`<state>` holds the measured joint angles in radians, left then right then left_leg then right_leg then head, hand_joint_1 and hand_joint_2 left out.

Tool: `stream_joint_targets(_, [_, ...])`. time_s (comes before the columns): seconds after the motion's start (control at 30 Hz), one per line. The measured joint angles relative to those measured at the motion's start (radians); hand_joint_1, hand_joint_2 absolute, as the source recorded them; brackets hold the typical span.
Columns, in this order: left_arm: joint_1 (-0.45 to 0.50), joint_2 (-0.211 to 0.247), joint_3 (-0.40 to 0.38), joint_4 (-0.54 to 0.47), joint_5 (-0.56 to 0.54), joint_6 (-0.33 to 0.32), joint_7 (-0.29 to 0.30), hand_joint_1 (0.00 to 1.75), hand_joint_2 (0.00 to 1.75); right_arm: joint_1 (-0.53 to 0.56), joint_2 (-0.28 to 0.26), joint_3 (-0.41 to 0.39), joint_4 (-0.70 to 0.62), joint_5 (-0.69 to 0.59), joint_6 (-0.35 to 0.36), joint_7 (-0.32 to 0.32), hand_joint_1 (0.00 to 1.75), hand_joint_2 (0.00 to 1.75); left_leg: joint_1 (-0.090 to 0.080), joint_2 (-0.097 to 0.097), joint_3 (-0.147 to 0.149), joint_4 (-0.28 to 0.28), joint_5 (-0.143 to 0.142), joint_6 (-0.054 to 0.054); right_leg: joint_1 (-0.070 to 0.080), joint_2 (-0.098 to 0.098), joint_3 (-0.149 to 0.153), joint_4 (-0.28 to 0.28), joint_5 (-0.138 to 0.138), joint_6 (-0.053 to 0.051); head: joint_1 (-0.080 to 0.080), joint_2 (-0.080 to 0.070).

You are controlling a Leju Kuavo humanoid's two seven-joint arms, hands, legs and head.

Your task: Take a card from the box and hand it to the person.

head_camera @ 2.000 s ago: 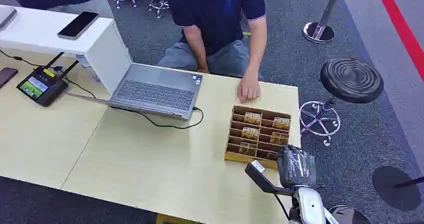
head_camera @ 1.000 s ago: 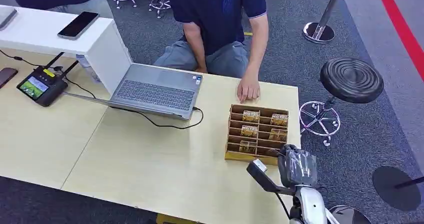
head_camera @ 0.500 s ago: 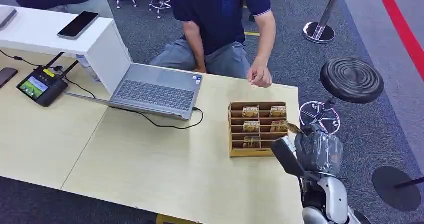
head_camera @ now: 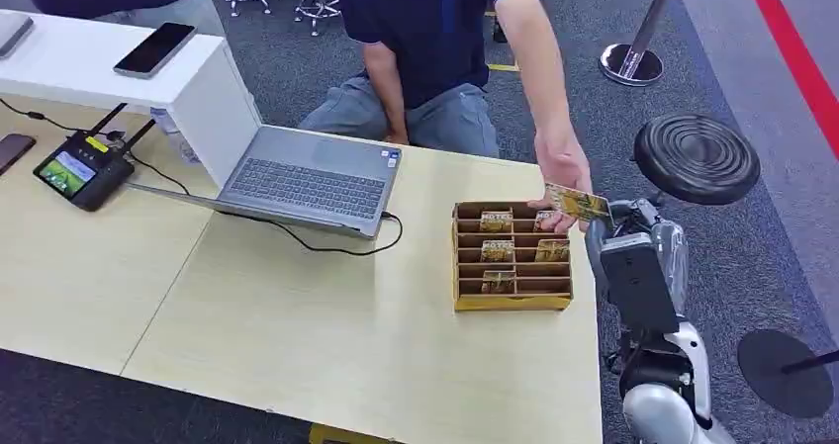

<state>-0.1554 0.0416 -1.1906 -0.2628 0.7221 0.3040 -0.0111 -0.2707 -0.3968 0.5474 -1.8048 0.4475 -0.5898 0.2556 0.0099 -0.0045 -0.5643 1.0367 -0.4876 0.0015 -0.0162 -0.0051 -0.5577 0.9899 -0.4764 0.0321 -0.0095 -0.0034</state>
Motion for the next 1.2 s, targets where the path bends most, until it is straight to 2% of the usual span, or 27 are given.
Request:
stream_joint_targets(0.13, [-0.003,0.0,0.0,0.0,-0.003,0.003,0.016,0.0,0.0,-0.01,0.025,0.019,0.029,-0.009,0.001,-0.021,1.55,1.75,0.0,0.0,0.0,0.0,0.0,0.0,0.0,0.0,0.0,0.0,0.0,0.0,0.0,0.0])
stream_joint_targets(0.17, [-0.004,0.0,0.0,0.0,-0.005,0.006,0.026,0.0,1.75,-0.012,0.032,0.026,0.037,0.003,-0.001,-0.022,1.75,1.75,0.0,0.0,0.0,0.0,0.0,0.0,0.0,0.0,0.0,0.0,0.0,0.0,0.0,0.0])
stream_joint_targets(0.27, [-0.004,0.0,0.0,0.0,-0.016,0.013,0.041,0.0,1.75,-0.012,0.044,0.035,0.053,0.04,-0.007,-0.008,1.75,1.75,0.0,0.0,0.0,0.0,0.0,0.0,0.0,0.0,0.0,0.0,0.0,0.0,0.0,0.0])
stream_joint_targets(0.3, [-0.004,0.0,0.0,0.0,-0.021,0.019,0.045,0.0,1.75,-0.012,0.047,0.037,0.056,0.044,-0.007,-0.003,1.33,1.75,0.0,0.0,0.0,0.0,0.0,0.0,0.0,0.0,0.0,0.0,0.0,0.0,0.0,0.0])
stream_joint_targets(0.43, [-0.002,0.0,0.0,0.0,-0.018,0.009,0.053,0.0,1.75,-0.011,0.052,0.049,0.065,0.045,-0.013,0.004,1.33,1.75,0.0,0.0,0.0,0.0,0.0,0.0,0.0,0.0,0.0,0.0,0.0,0.0,0.0,0.0])
stream_joint_targets(0.47, [-0.002,0.0,0.0,0.0,-0.018,0.009,0.053,0.0,1.75,-0.011,0.052,0.052,0.067,0.044,-0.017,0.005,0.0,1.75,0.0,0.0,0.0,0.0,0.0,0.0,0.0,0.0,0.0,0.0,0.0,0.0,0.0,0.0])
stream_joint_targets(0.5, [-0.002,0.0,0.0,0.0,-0.018,0.009,0.052,0.0,1.75,-0.011,0.054,0.053,0.069,0.043,-0.018,0.005,0.0,1.75,0.0,0.0,0.0,0.0,0.0,0.0,0.0,0.0,0.0,0.0,0.0,0.0,0.0,0.0])
stream_joint_targets(0.53, [-0.002,0.0,0.0,0.0,-0.018,0.009,0.051,0.0,0.0,-0.011,0.055,0.054,0.071,0.043,-0.019,0.005,0.0,1.75,0.0,0.0,0.0,0.0,0.0,0.0,0.0,0.0,0.0,0.0,0.0,0.0,0.0,0.0])
stream_joint_targets(0.73, [-0.001,0.0,0.0,0.0,-0.016,0.012,0.04,0.0,0.0,-0.007,0.056,0.06,0.085,0.023,-0.034,0.003,0.0,1.75,0.0,0.0,0.0,0.0,0.0,0.0,0.0,0.0,0.0,0.0,0.0,0.0,0.0,0.0])
stream_joint_targets(0.77, [-0.001,0.0,0.0,0.0,-0.016,0.012,0.039,0.0,0.0,-0.005,0.057,0.06,0.088,0.02,-0.036,0.003,0.0,0.0,0.0,0.0,0.0,0.0,0.0,0.0,0.0,0.0,0.0,0.0,0.0,0.0,0.0,0.0])
stream_joint_targets(1.03, [0.003,0.001,0.0,0.0,-0.007,0.012,0.031,0.0,0.0,0.007,0.057,0.061,0.101,-0.025,-0.052,-0.013,0.0,0.0,0.0,0.0,0.0,0.0,0.0,0.0,0.0,0.0,0.0,0.0,0.0,0.0,0.0,0.0])
stream_joint_targets(1.07, [0.004,0.001,0.0,0.0,-0.004,0.013,0.029,0.0,0.0,0.012,0.057,0.06,0.101,-0.047,-0.054,-0.023,0.0,1.75,0.0,0.0,0.0,0.0,0.0,0.0,0.0,0.0,0.0,0.0,0.0,0.0,0.0,0.0])
stream_joint_targets(1.2, [0.011,0.001,0.009,0.001,0.0,0.016,0.026,0.0,0.0,0.044,0.055,0.042,0.101,-0.218,-0.054,-0.087,0.0,1.75,0.0,0.0,0.0,0.0,0.0,0.0,0.0,0.0,0.0,0.0,0.0,0.0,0.0,0.0])
